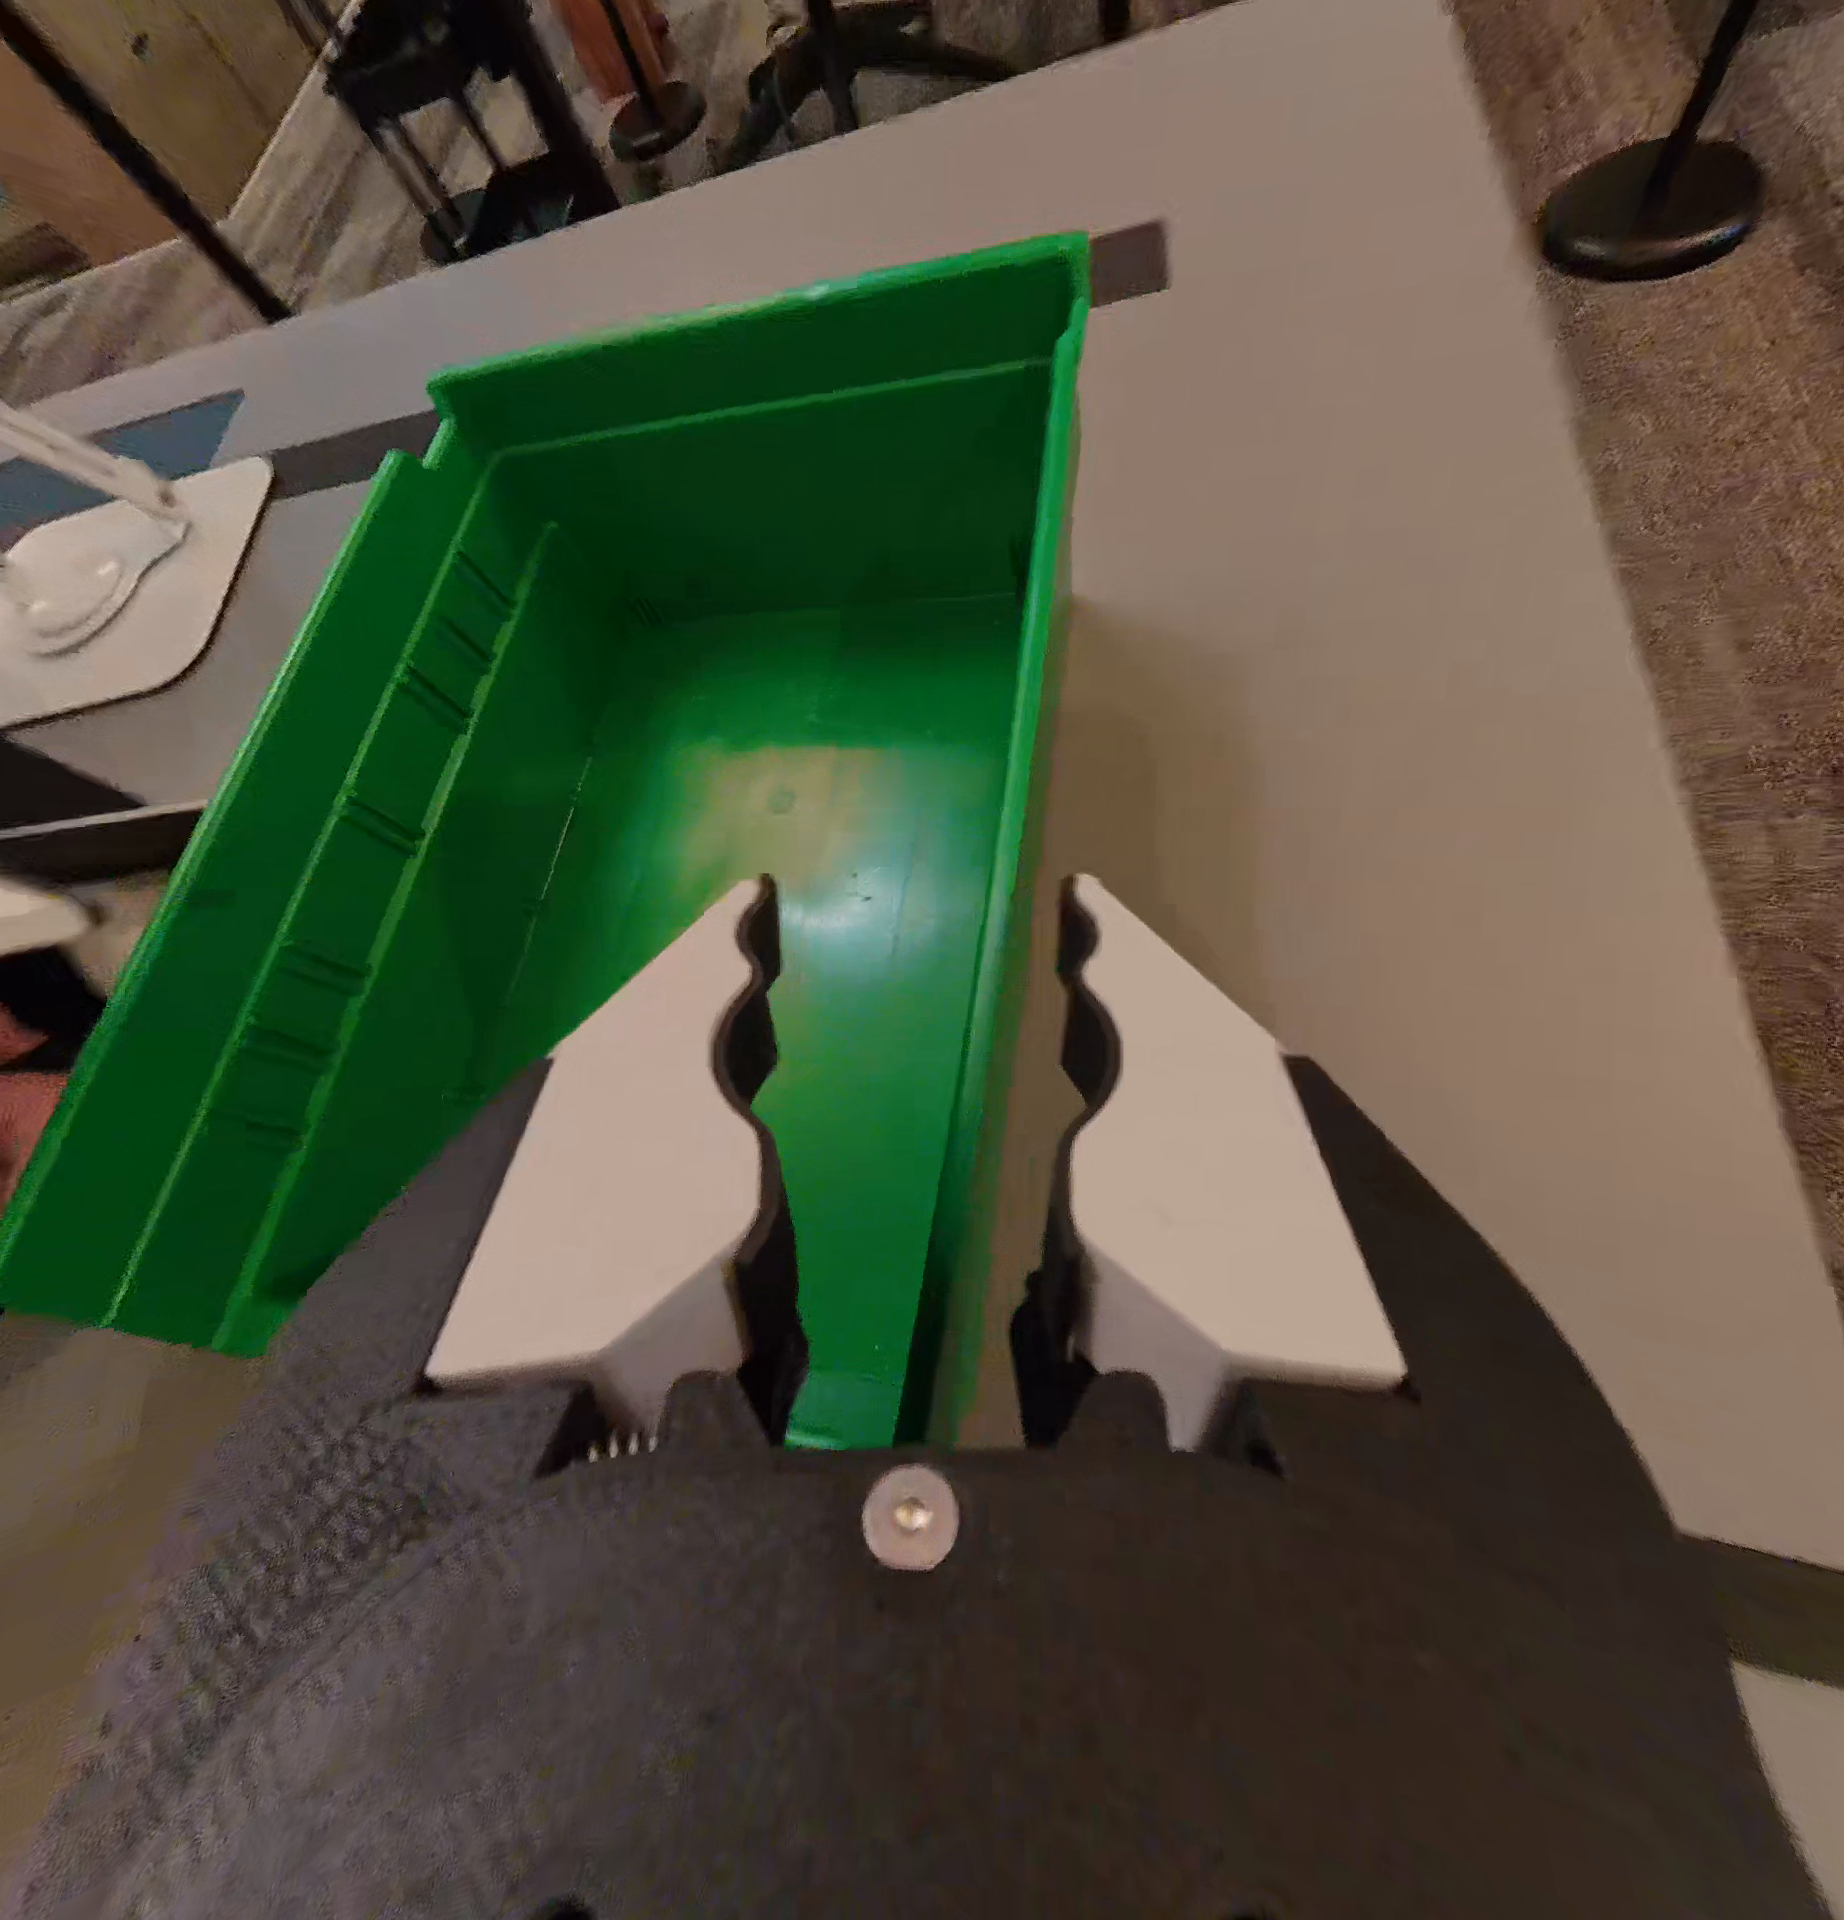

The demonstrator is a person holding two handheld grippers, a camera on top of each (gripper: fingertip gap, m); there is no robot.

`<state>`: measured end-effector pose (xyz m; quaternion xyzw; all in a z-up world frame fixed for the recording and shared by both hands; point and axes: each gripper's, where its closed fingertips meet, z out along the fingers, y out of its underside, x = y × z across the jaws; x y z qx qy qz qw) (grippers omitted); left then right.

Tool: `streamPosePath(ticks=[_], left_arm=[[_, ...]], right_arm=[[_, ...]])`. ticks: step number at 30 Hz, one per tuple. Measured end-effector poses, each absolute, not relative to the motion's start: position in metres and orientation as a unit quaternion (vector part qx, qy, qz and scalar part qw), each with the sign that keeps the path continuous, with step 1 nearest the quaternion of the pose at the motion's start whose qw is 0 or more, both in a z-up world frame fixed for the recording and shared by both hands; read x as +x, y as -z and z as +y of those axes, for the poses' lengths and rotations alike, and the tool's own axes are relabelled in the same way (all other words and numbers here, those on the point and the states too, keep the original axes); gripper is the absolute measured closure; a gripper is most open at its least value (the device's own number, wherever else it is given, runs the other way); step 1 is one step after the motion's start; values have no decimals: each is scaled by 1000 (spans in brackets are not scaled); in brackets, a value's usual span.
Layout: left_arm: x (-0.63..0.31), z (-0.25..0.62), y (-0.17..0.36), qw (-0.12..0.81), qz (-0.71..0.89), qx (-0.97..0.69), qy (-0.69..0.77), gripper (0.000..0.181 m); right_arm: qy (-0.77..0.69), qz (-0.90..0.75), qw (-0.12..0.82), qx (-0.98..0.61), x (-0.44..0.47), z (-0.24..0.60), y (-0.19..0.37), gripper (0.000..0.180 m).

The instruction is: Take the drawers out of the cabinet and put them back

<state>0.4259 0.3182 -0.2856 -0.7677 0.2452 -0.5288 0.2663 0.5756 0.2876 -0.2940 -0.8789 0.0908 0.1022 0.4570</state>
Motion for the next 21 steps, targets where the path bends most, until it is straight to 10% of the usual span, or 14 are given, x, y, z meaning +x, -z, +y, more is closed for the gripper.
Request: streamPosePath(ticks=[8,15,21], left_arm=[[396,227,208,368,405,-671,500,87],[270,140,130,447,565,-535,442,127],[69,207,120,516,631,-562,141,134]], right_arm=[[53,63,569,-818,564,247,197,120],[45,-55,632,-772,451,204,119,135],[-12,-157,633,-758,343,190,112,146]])
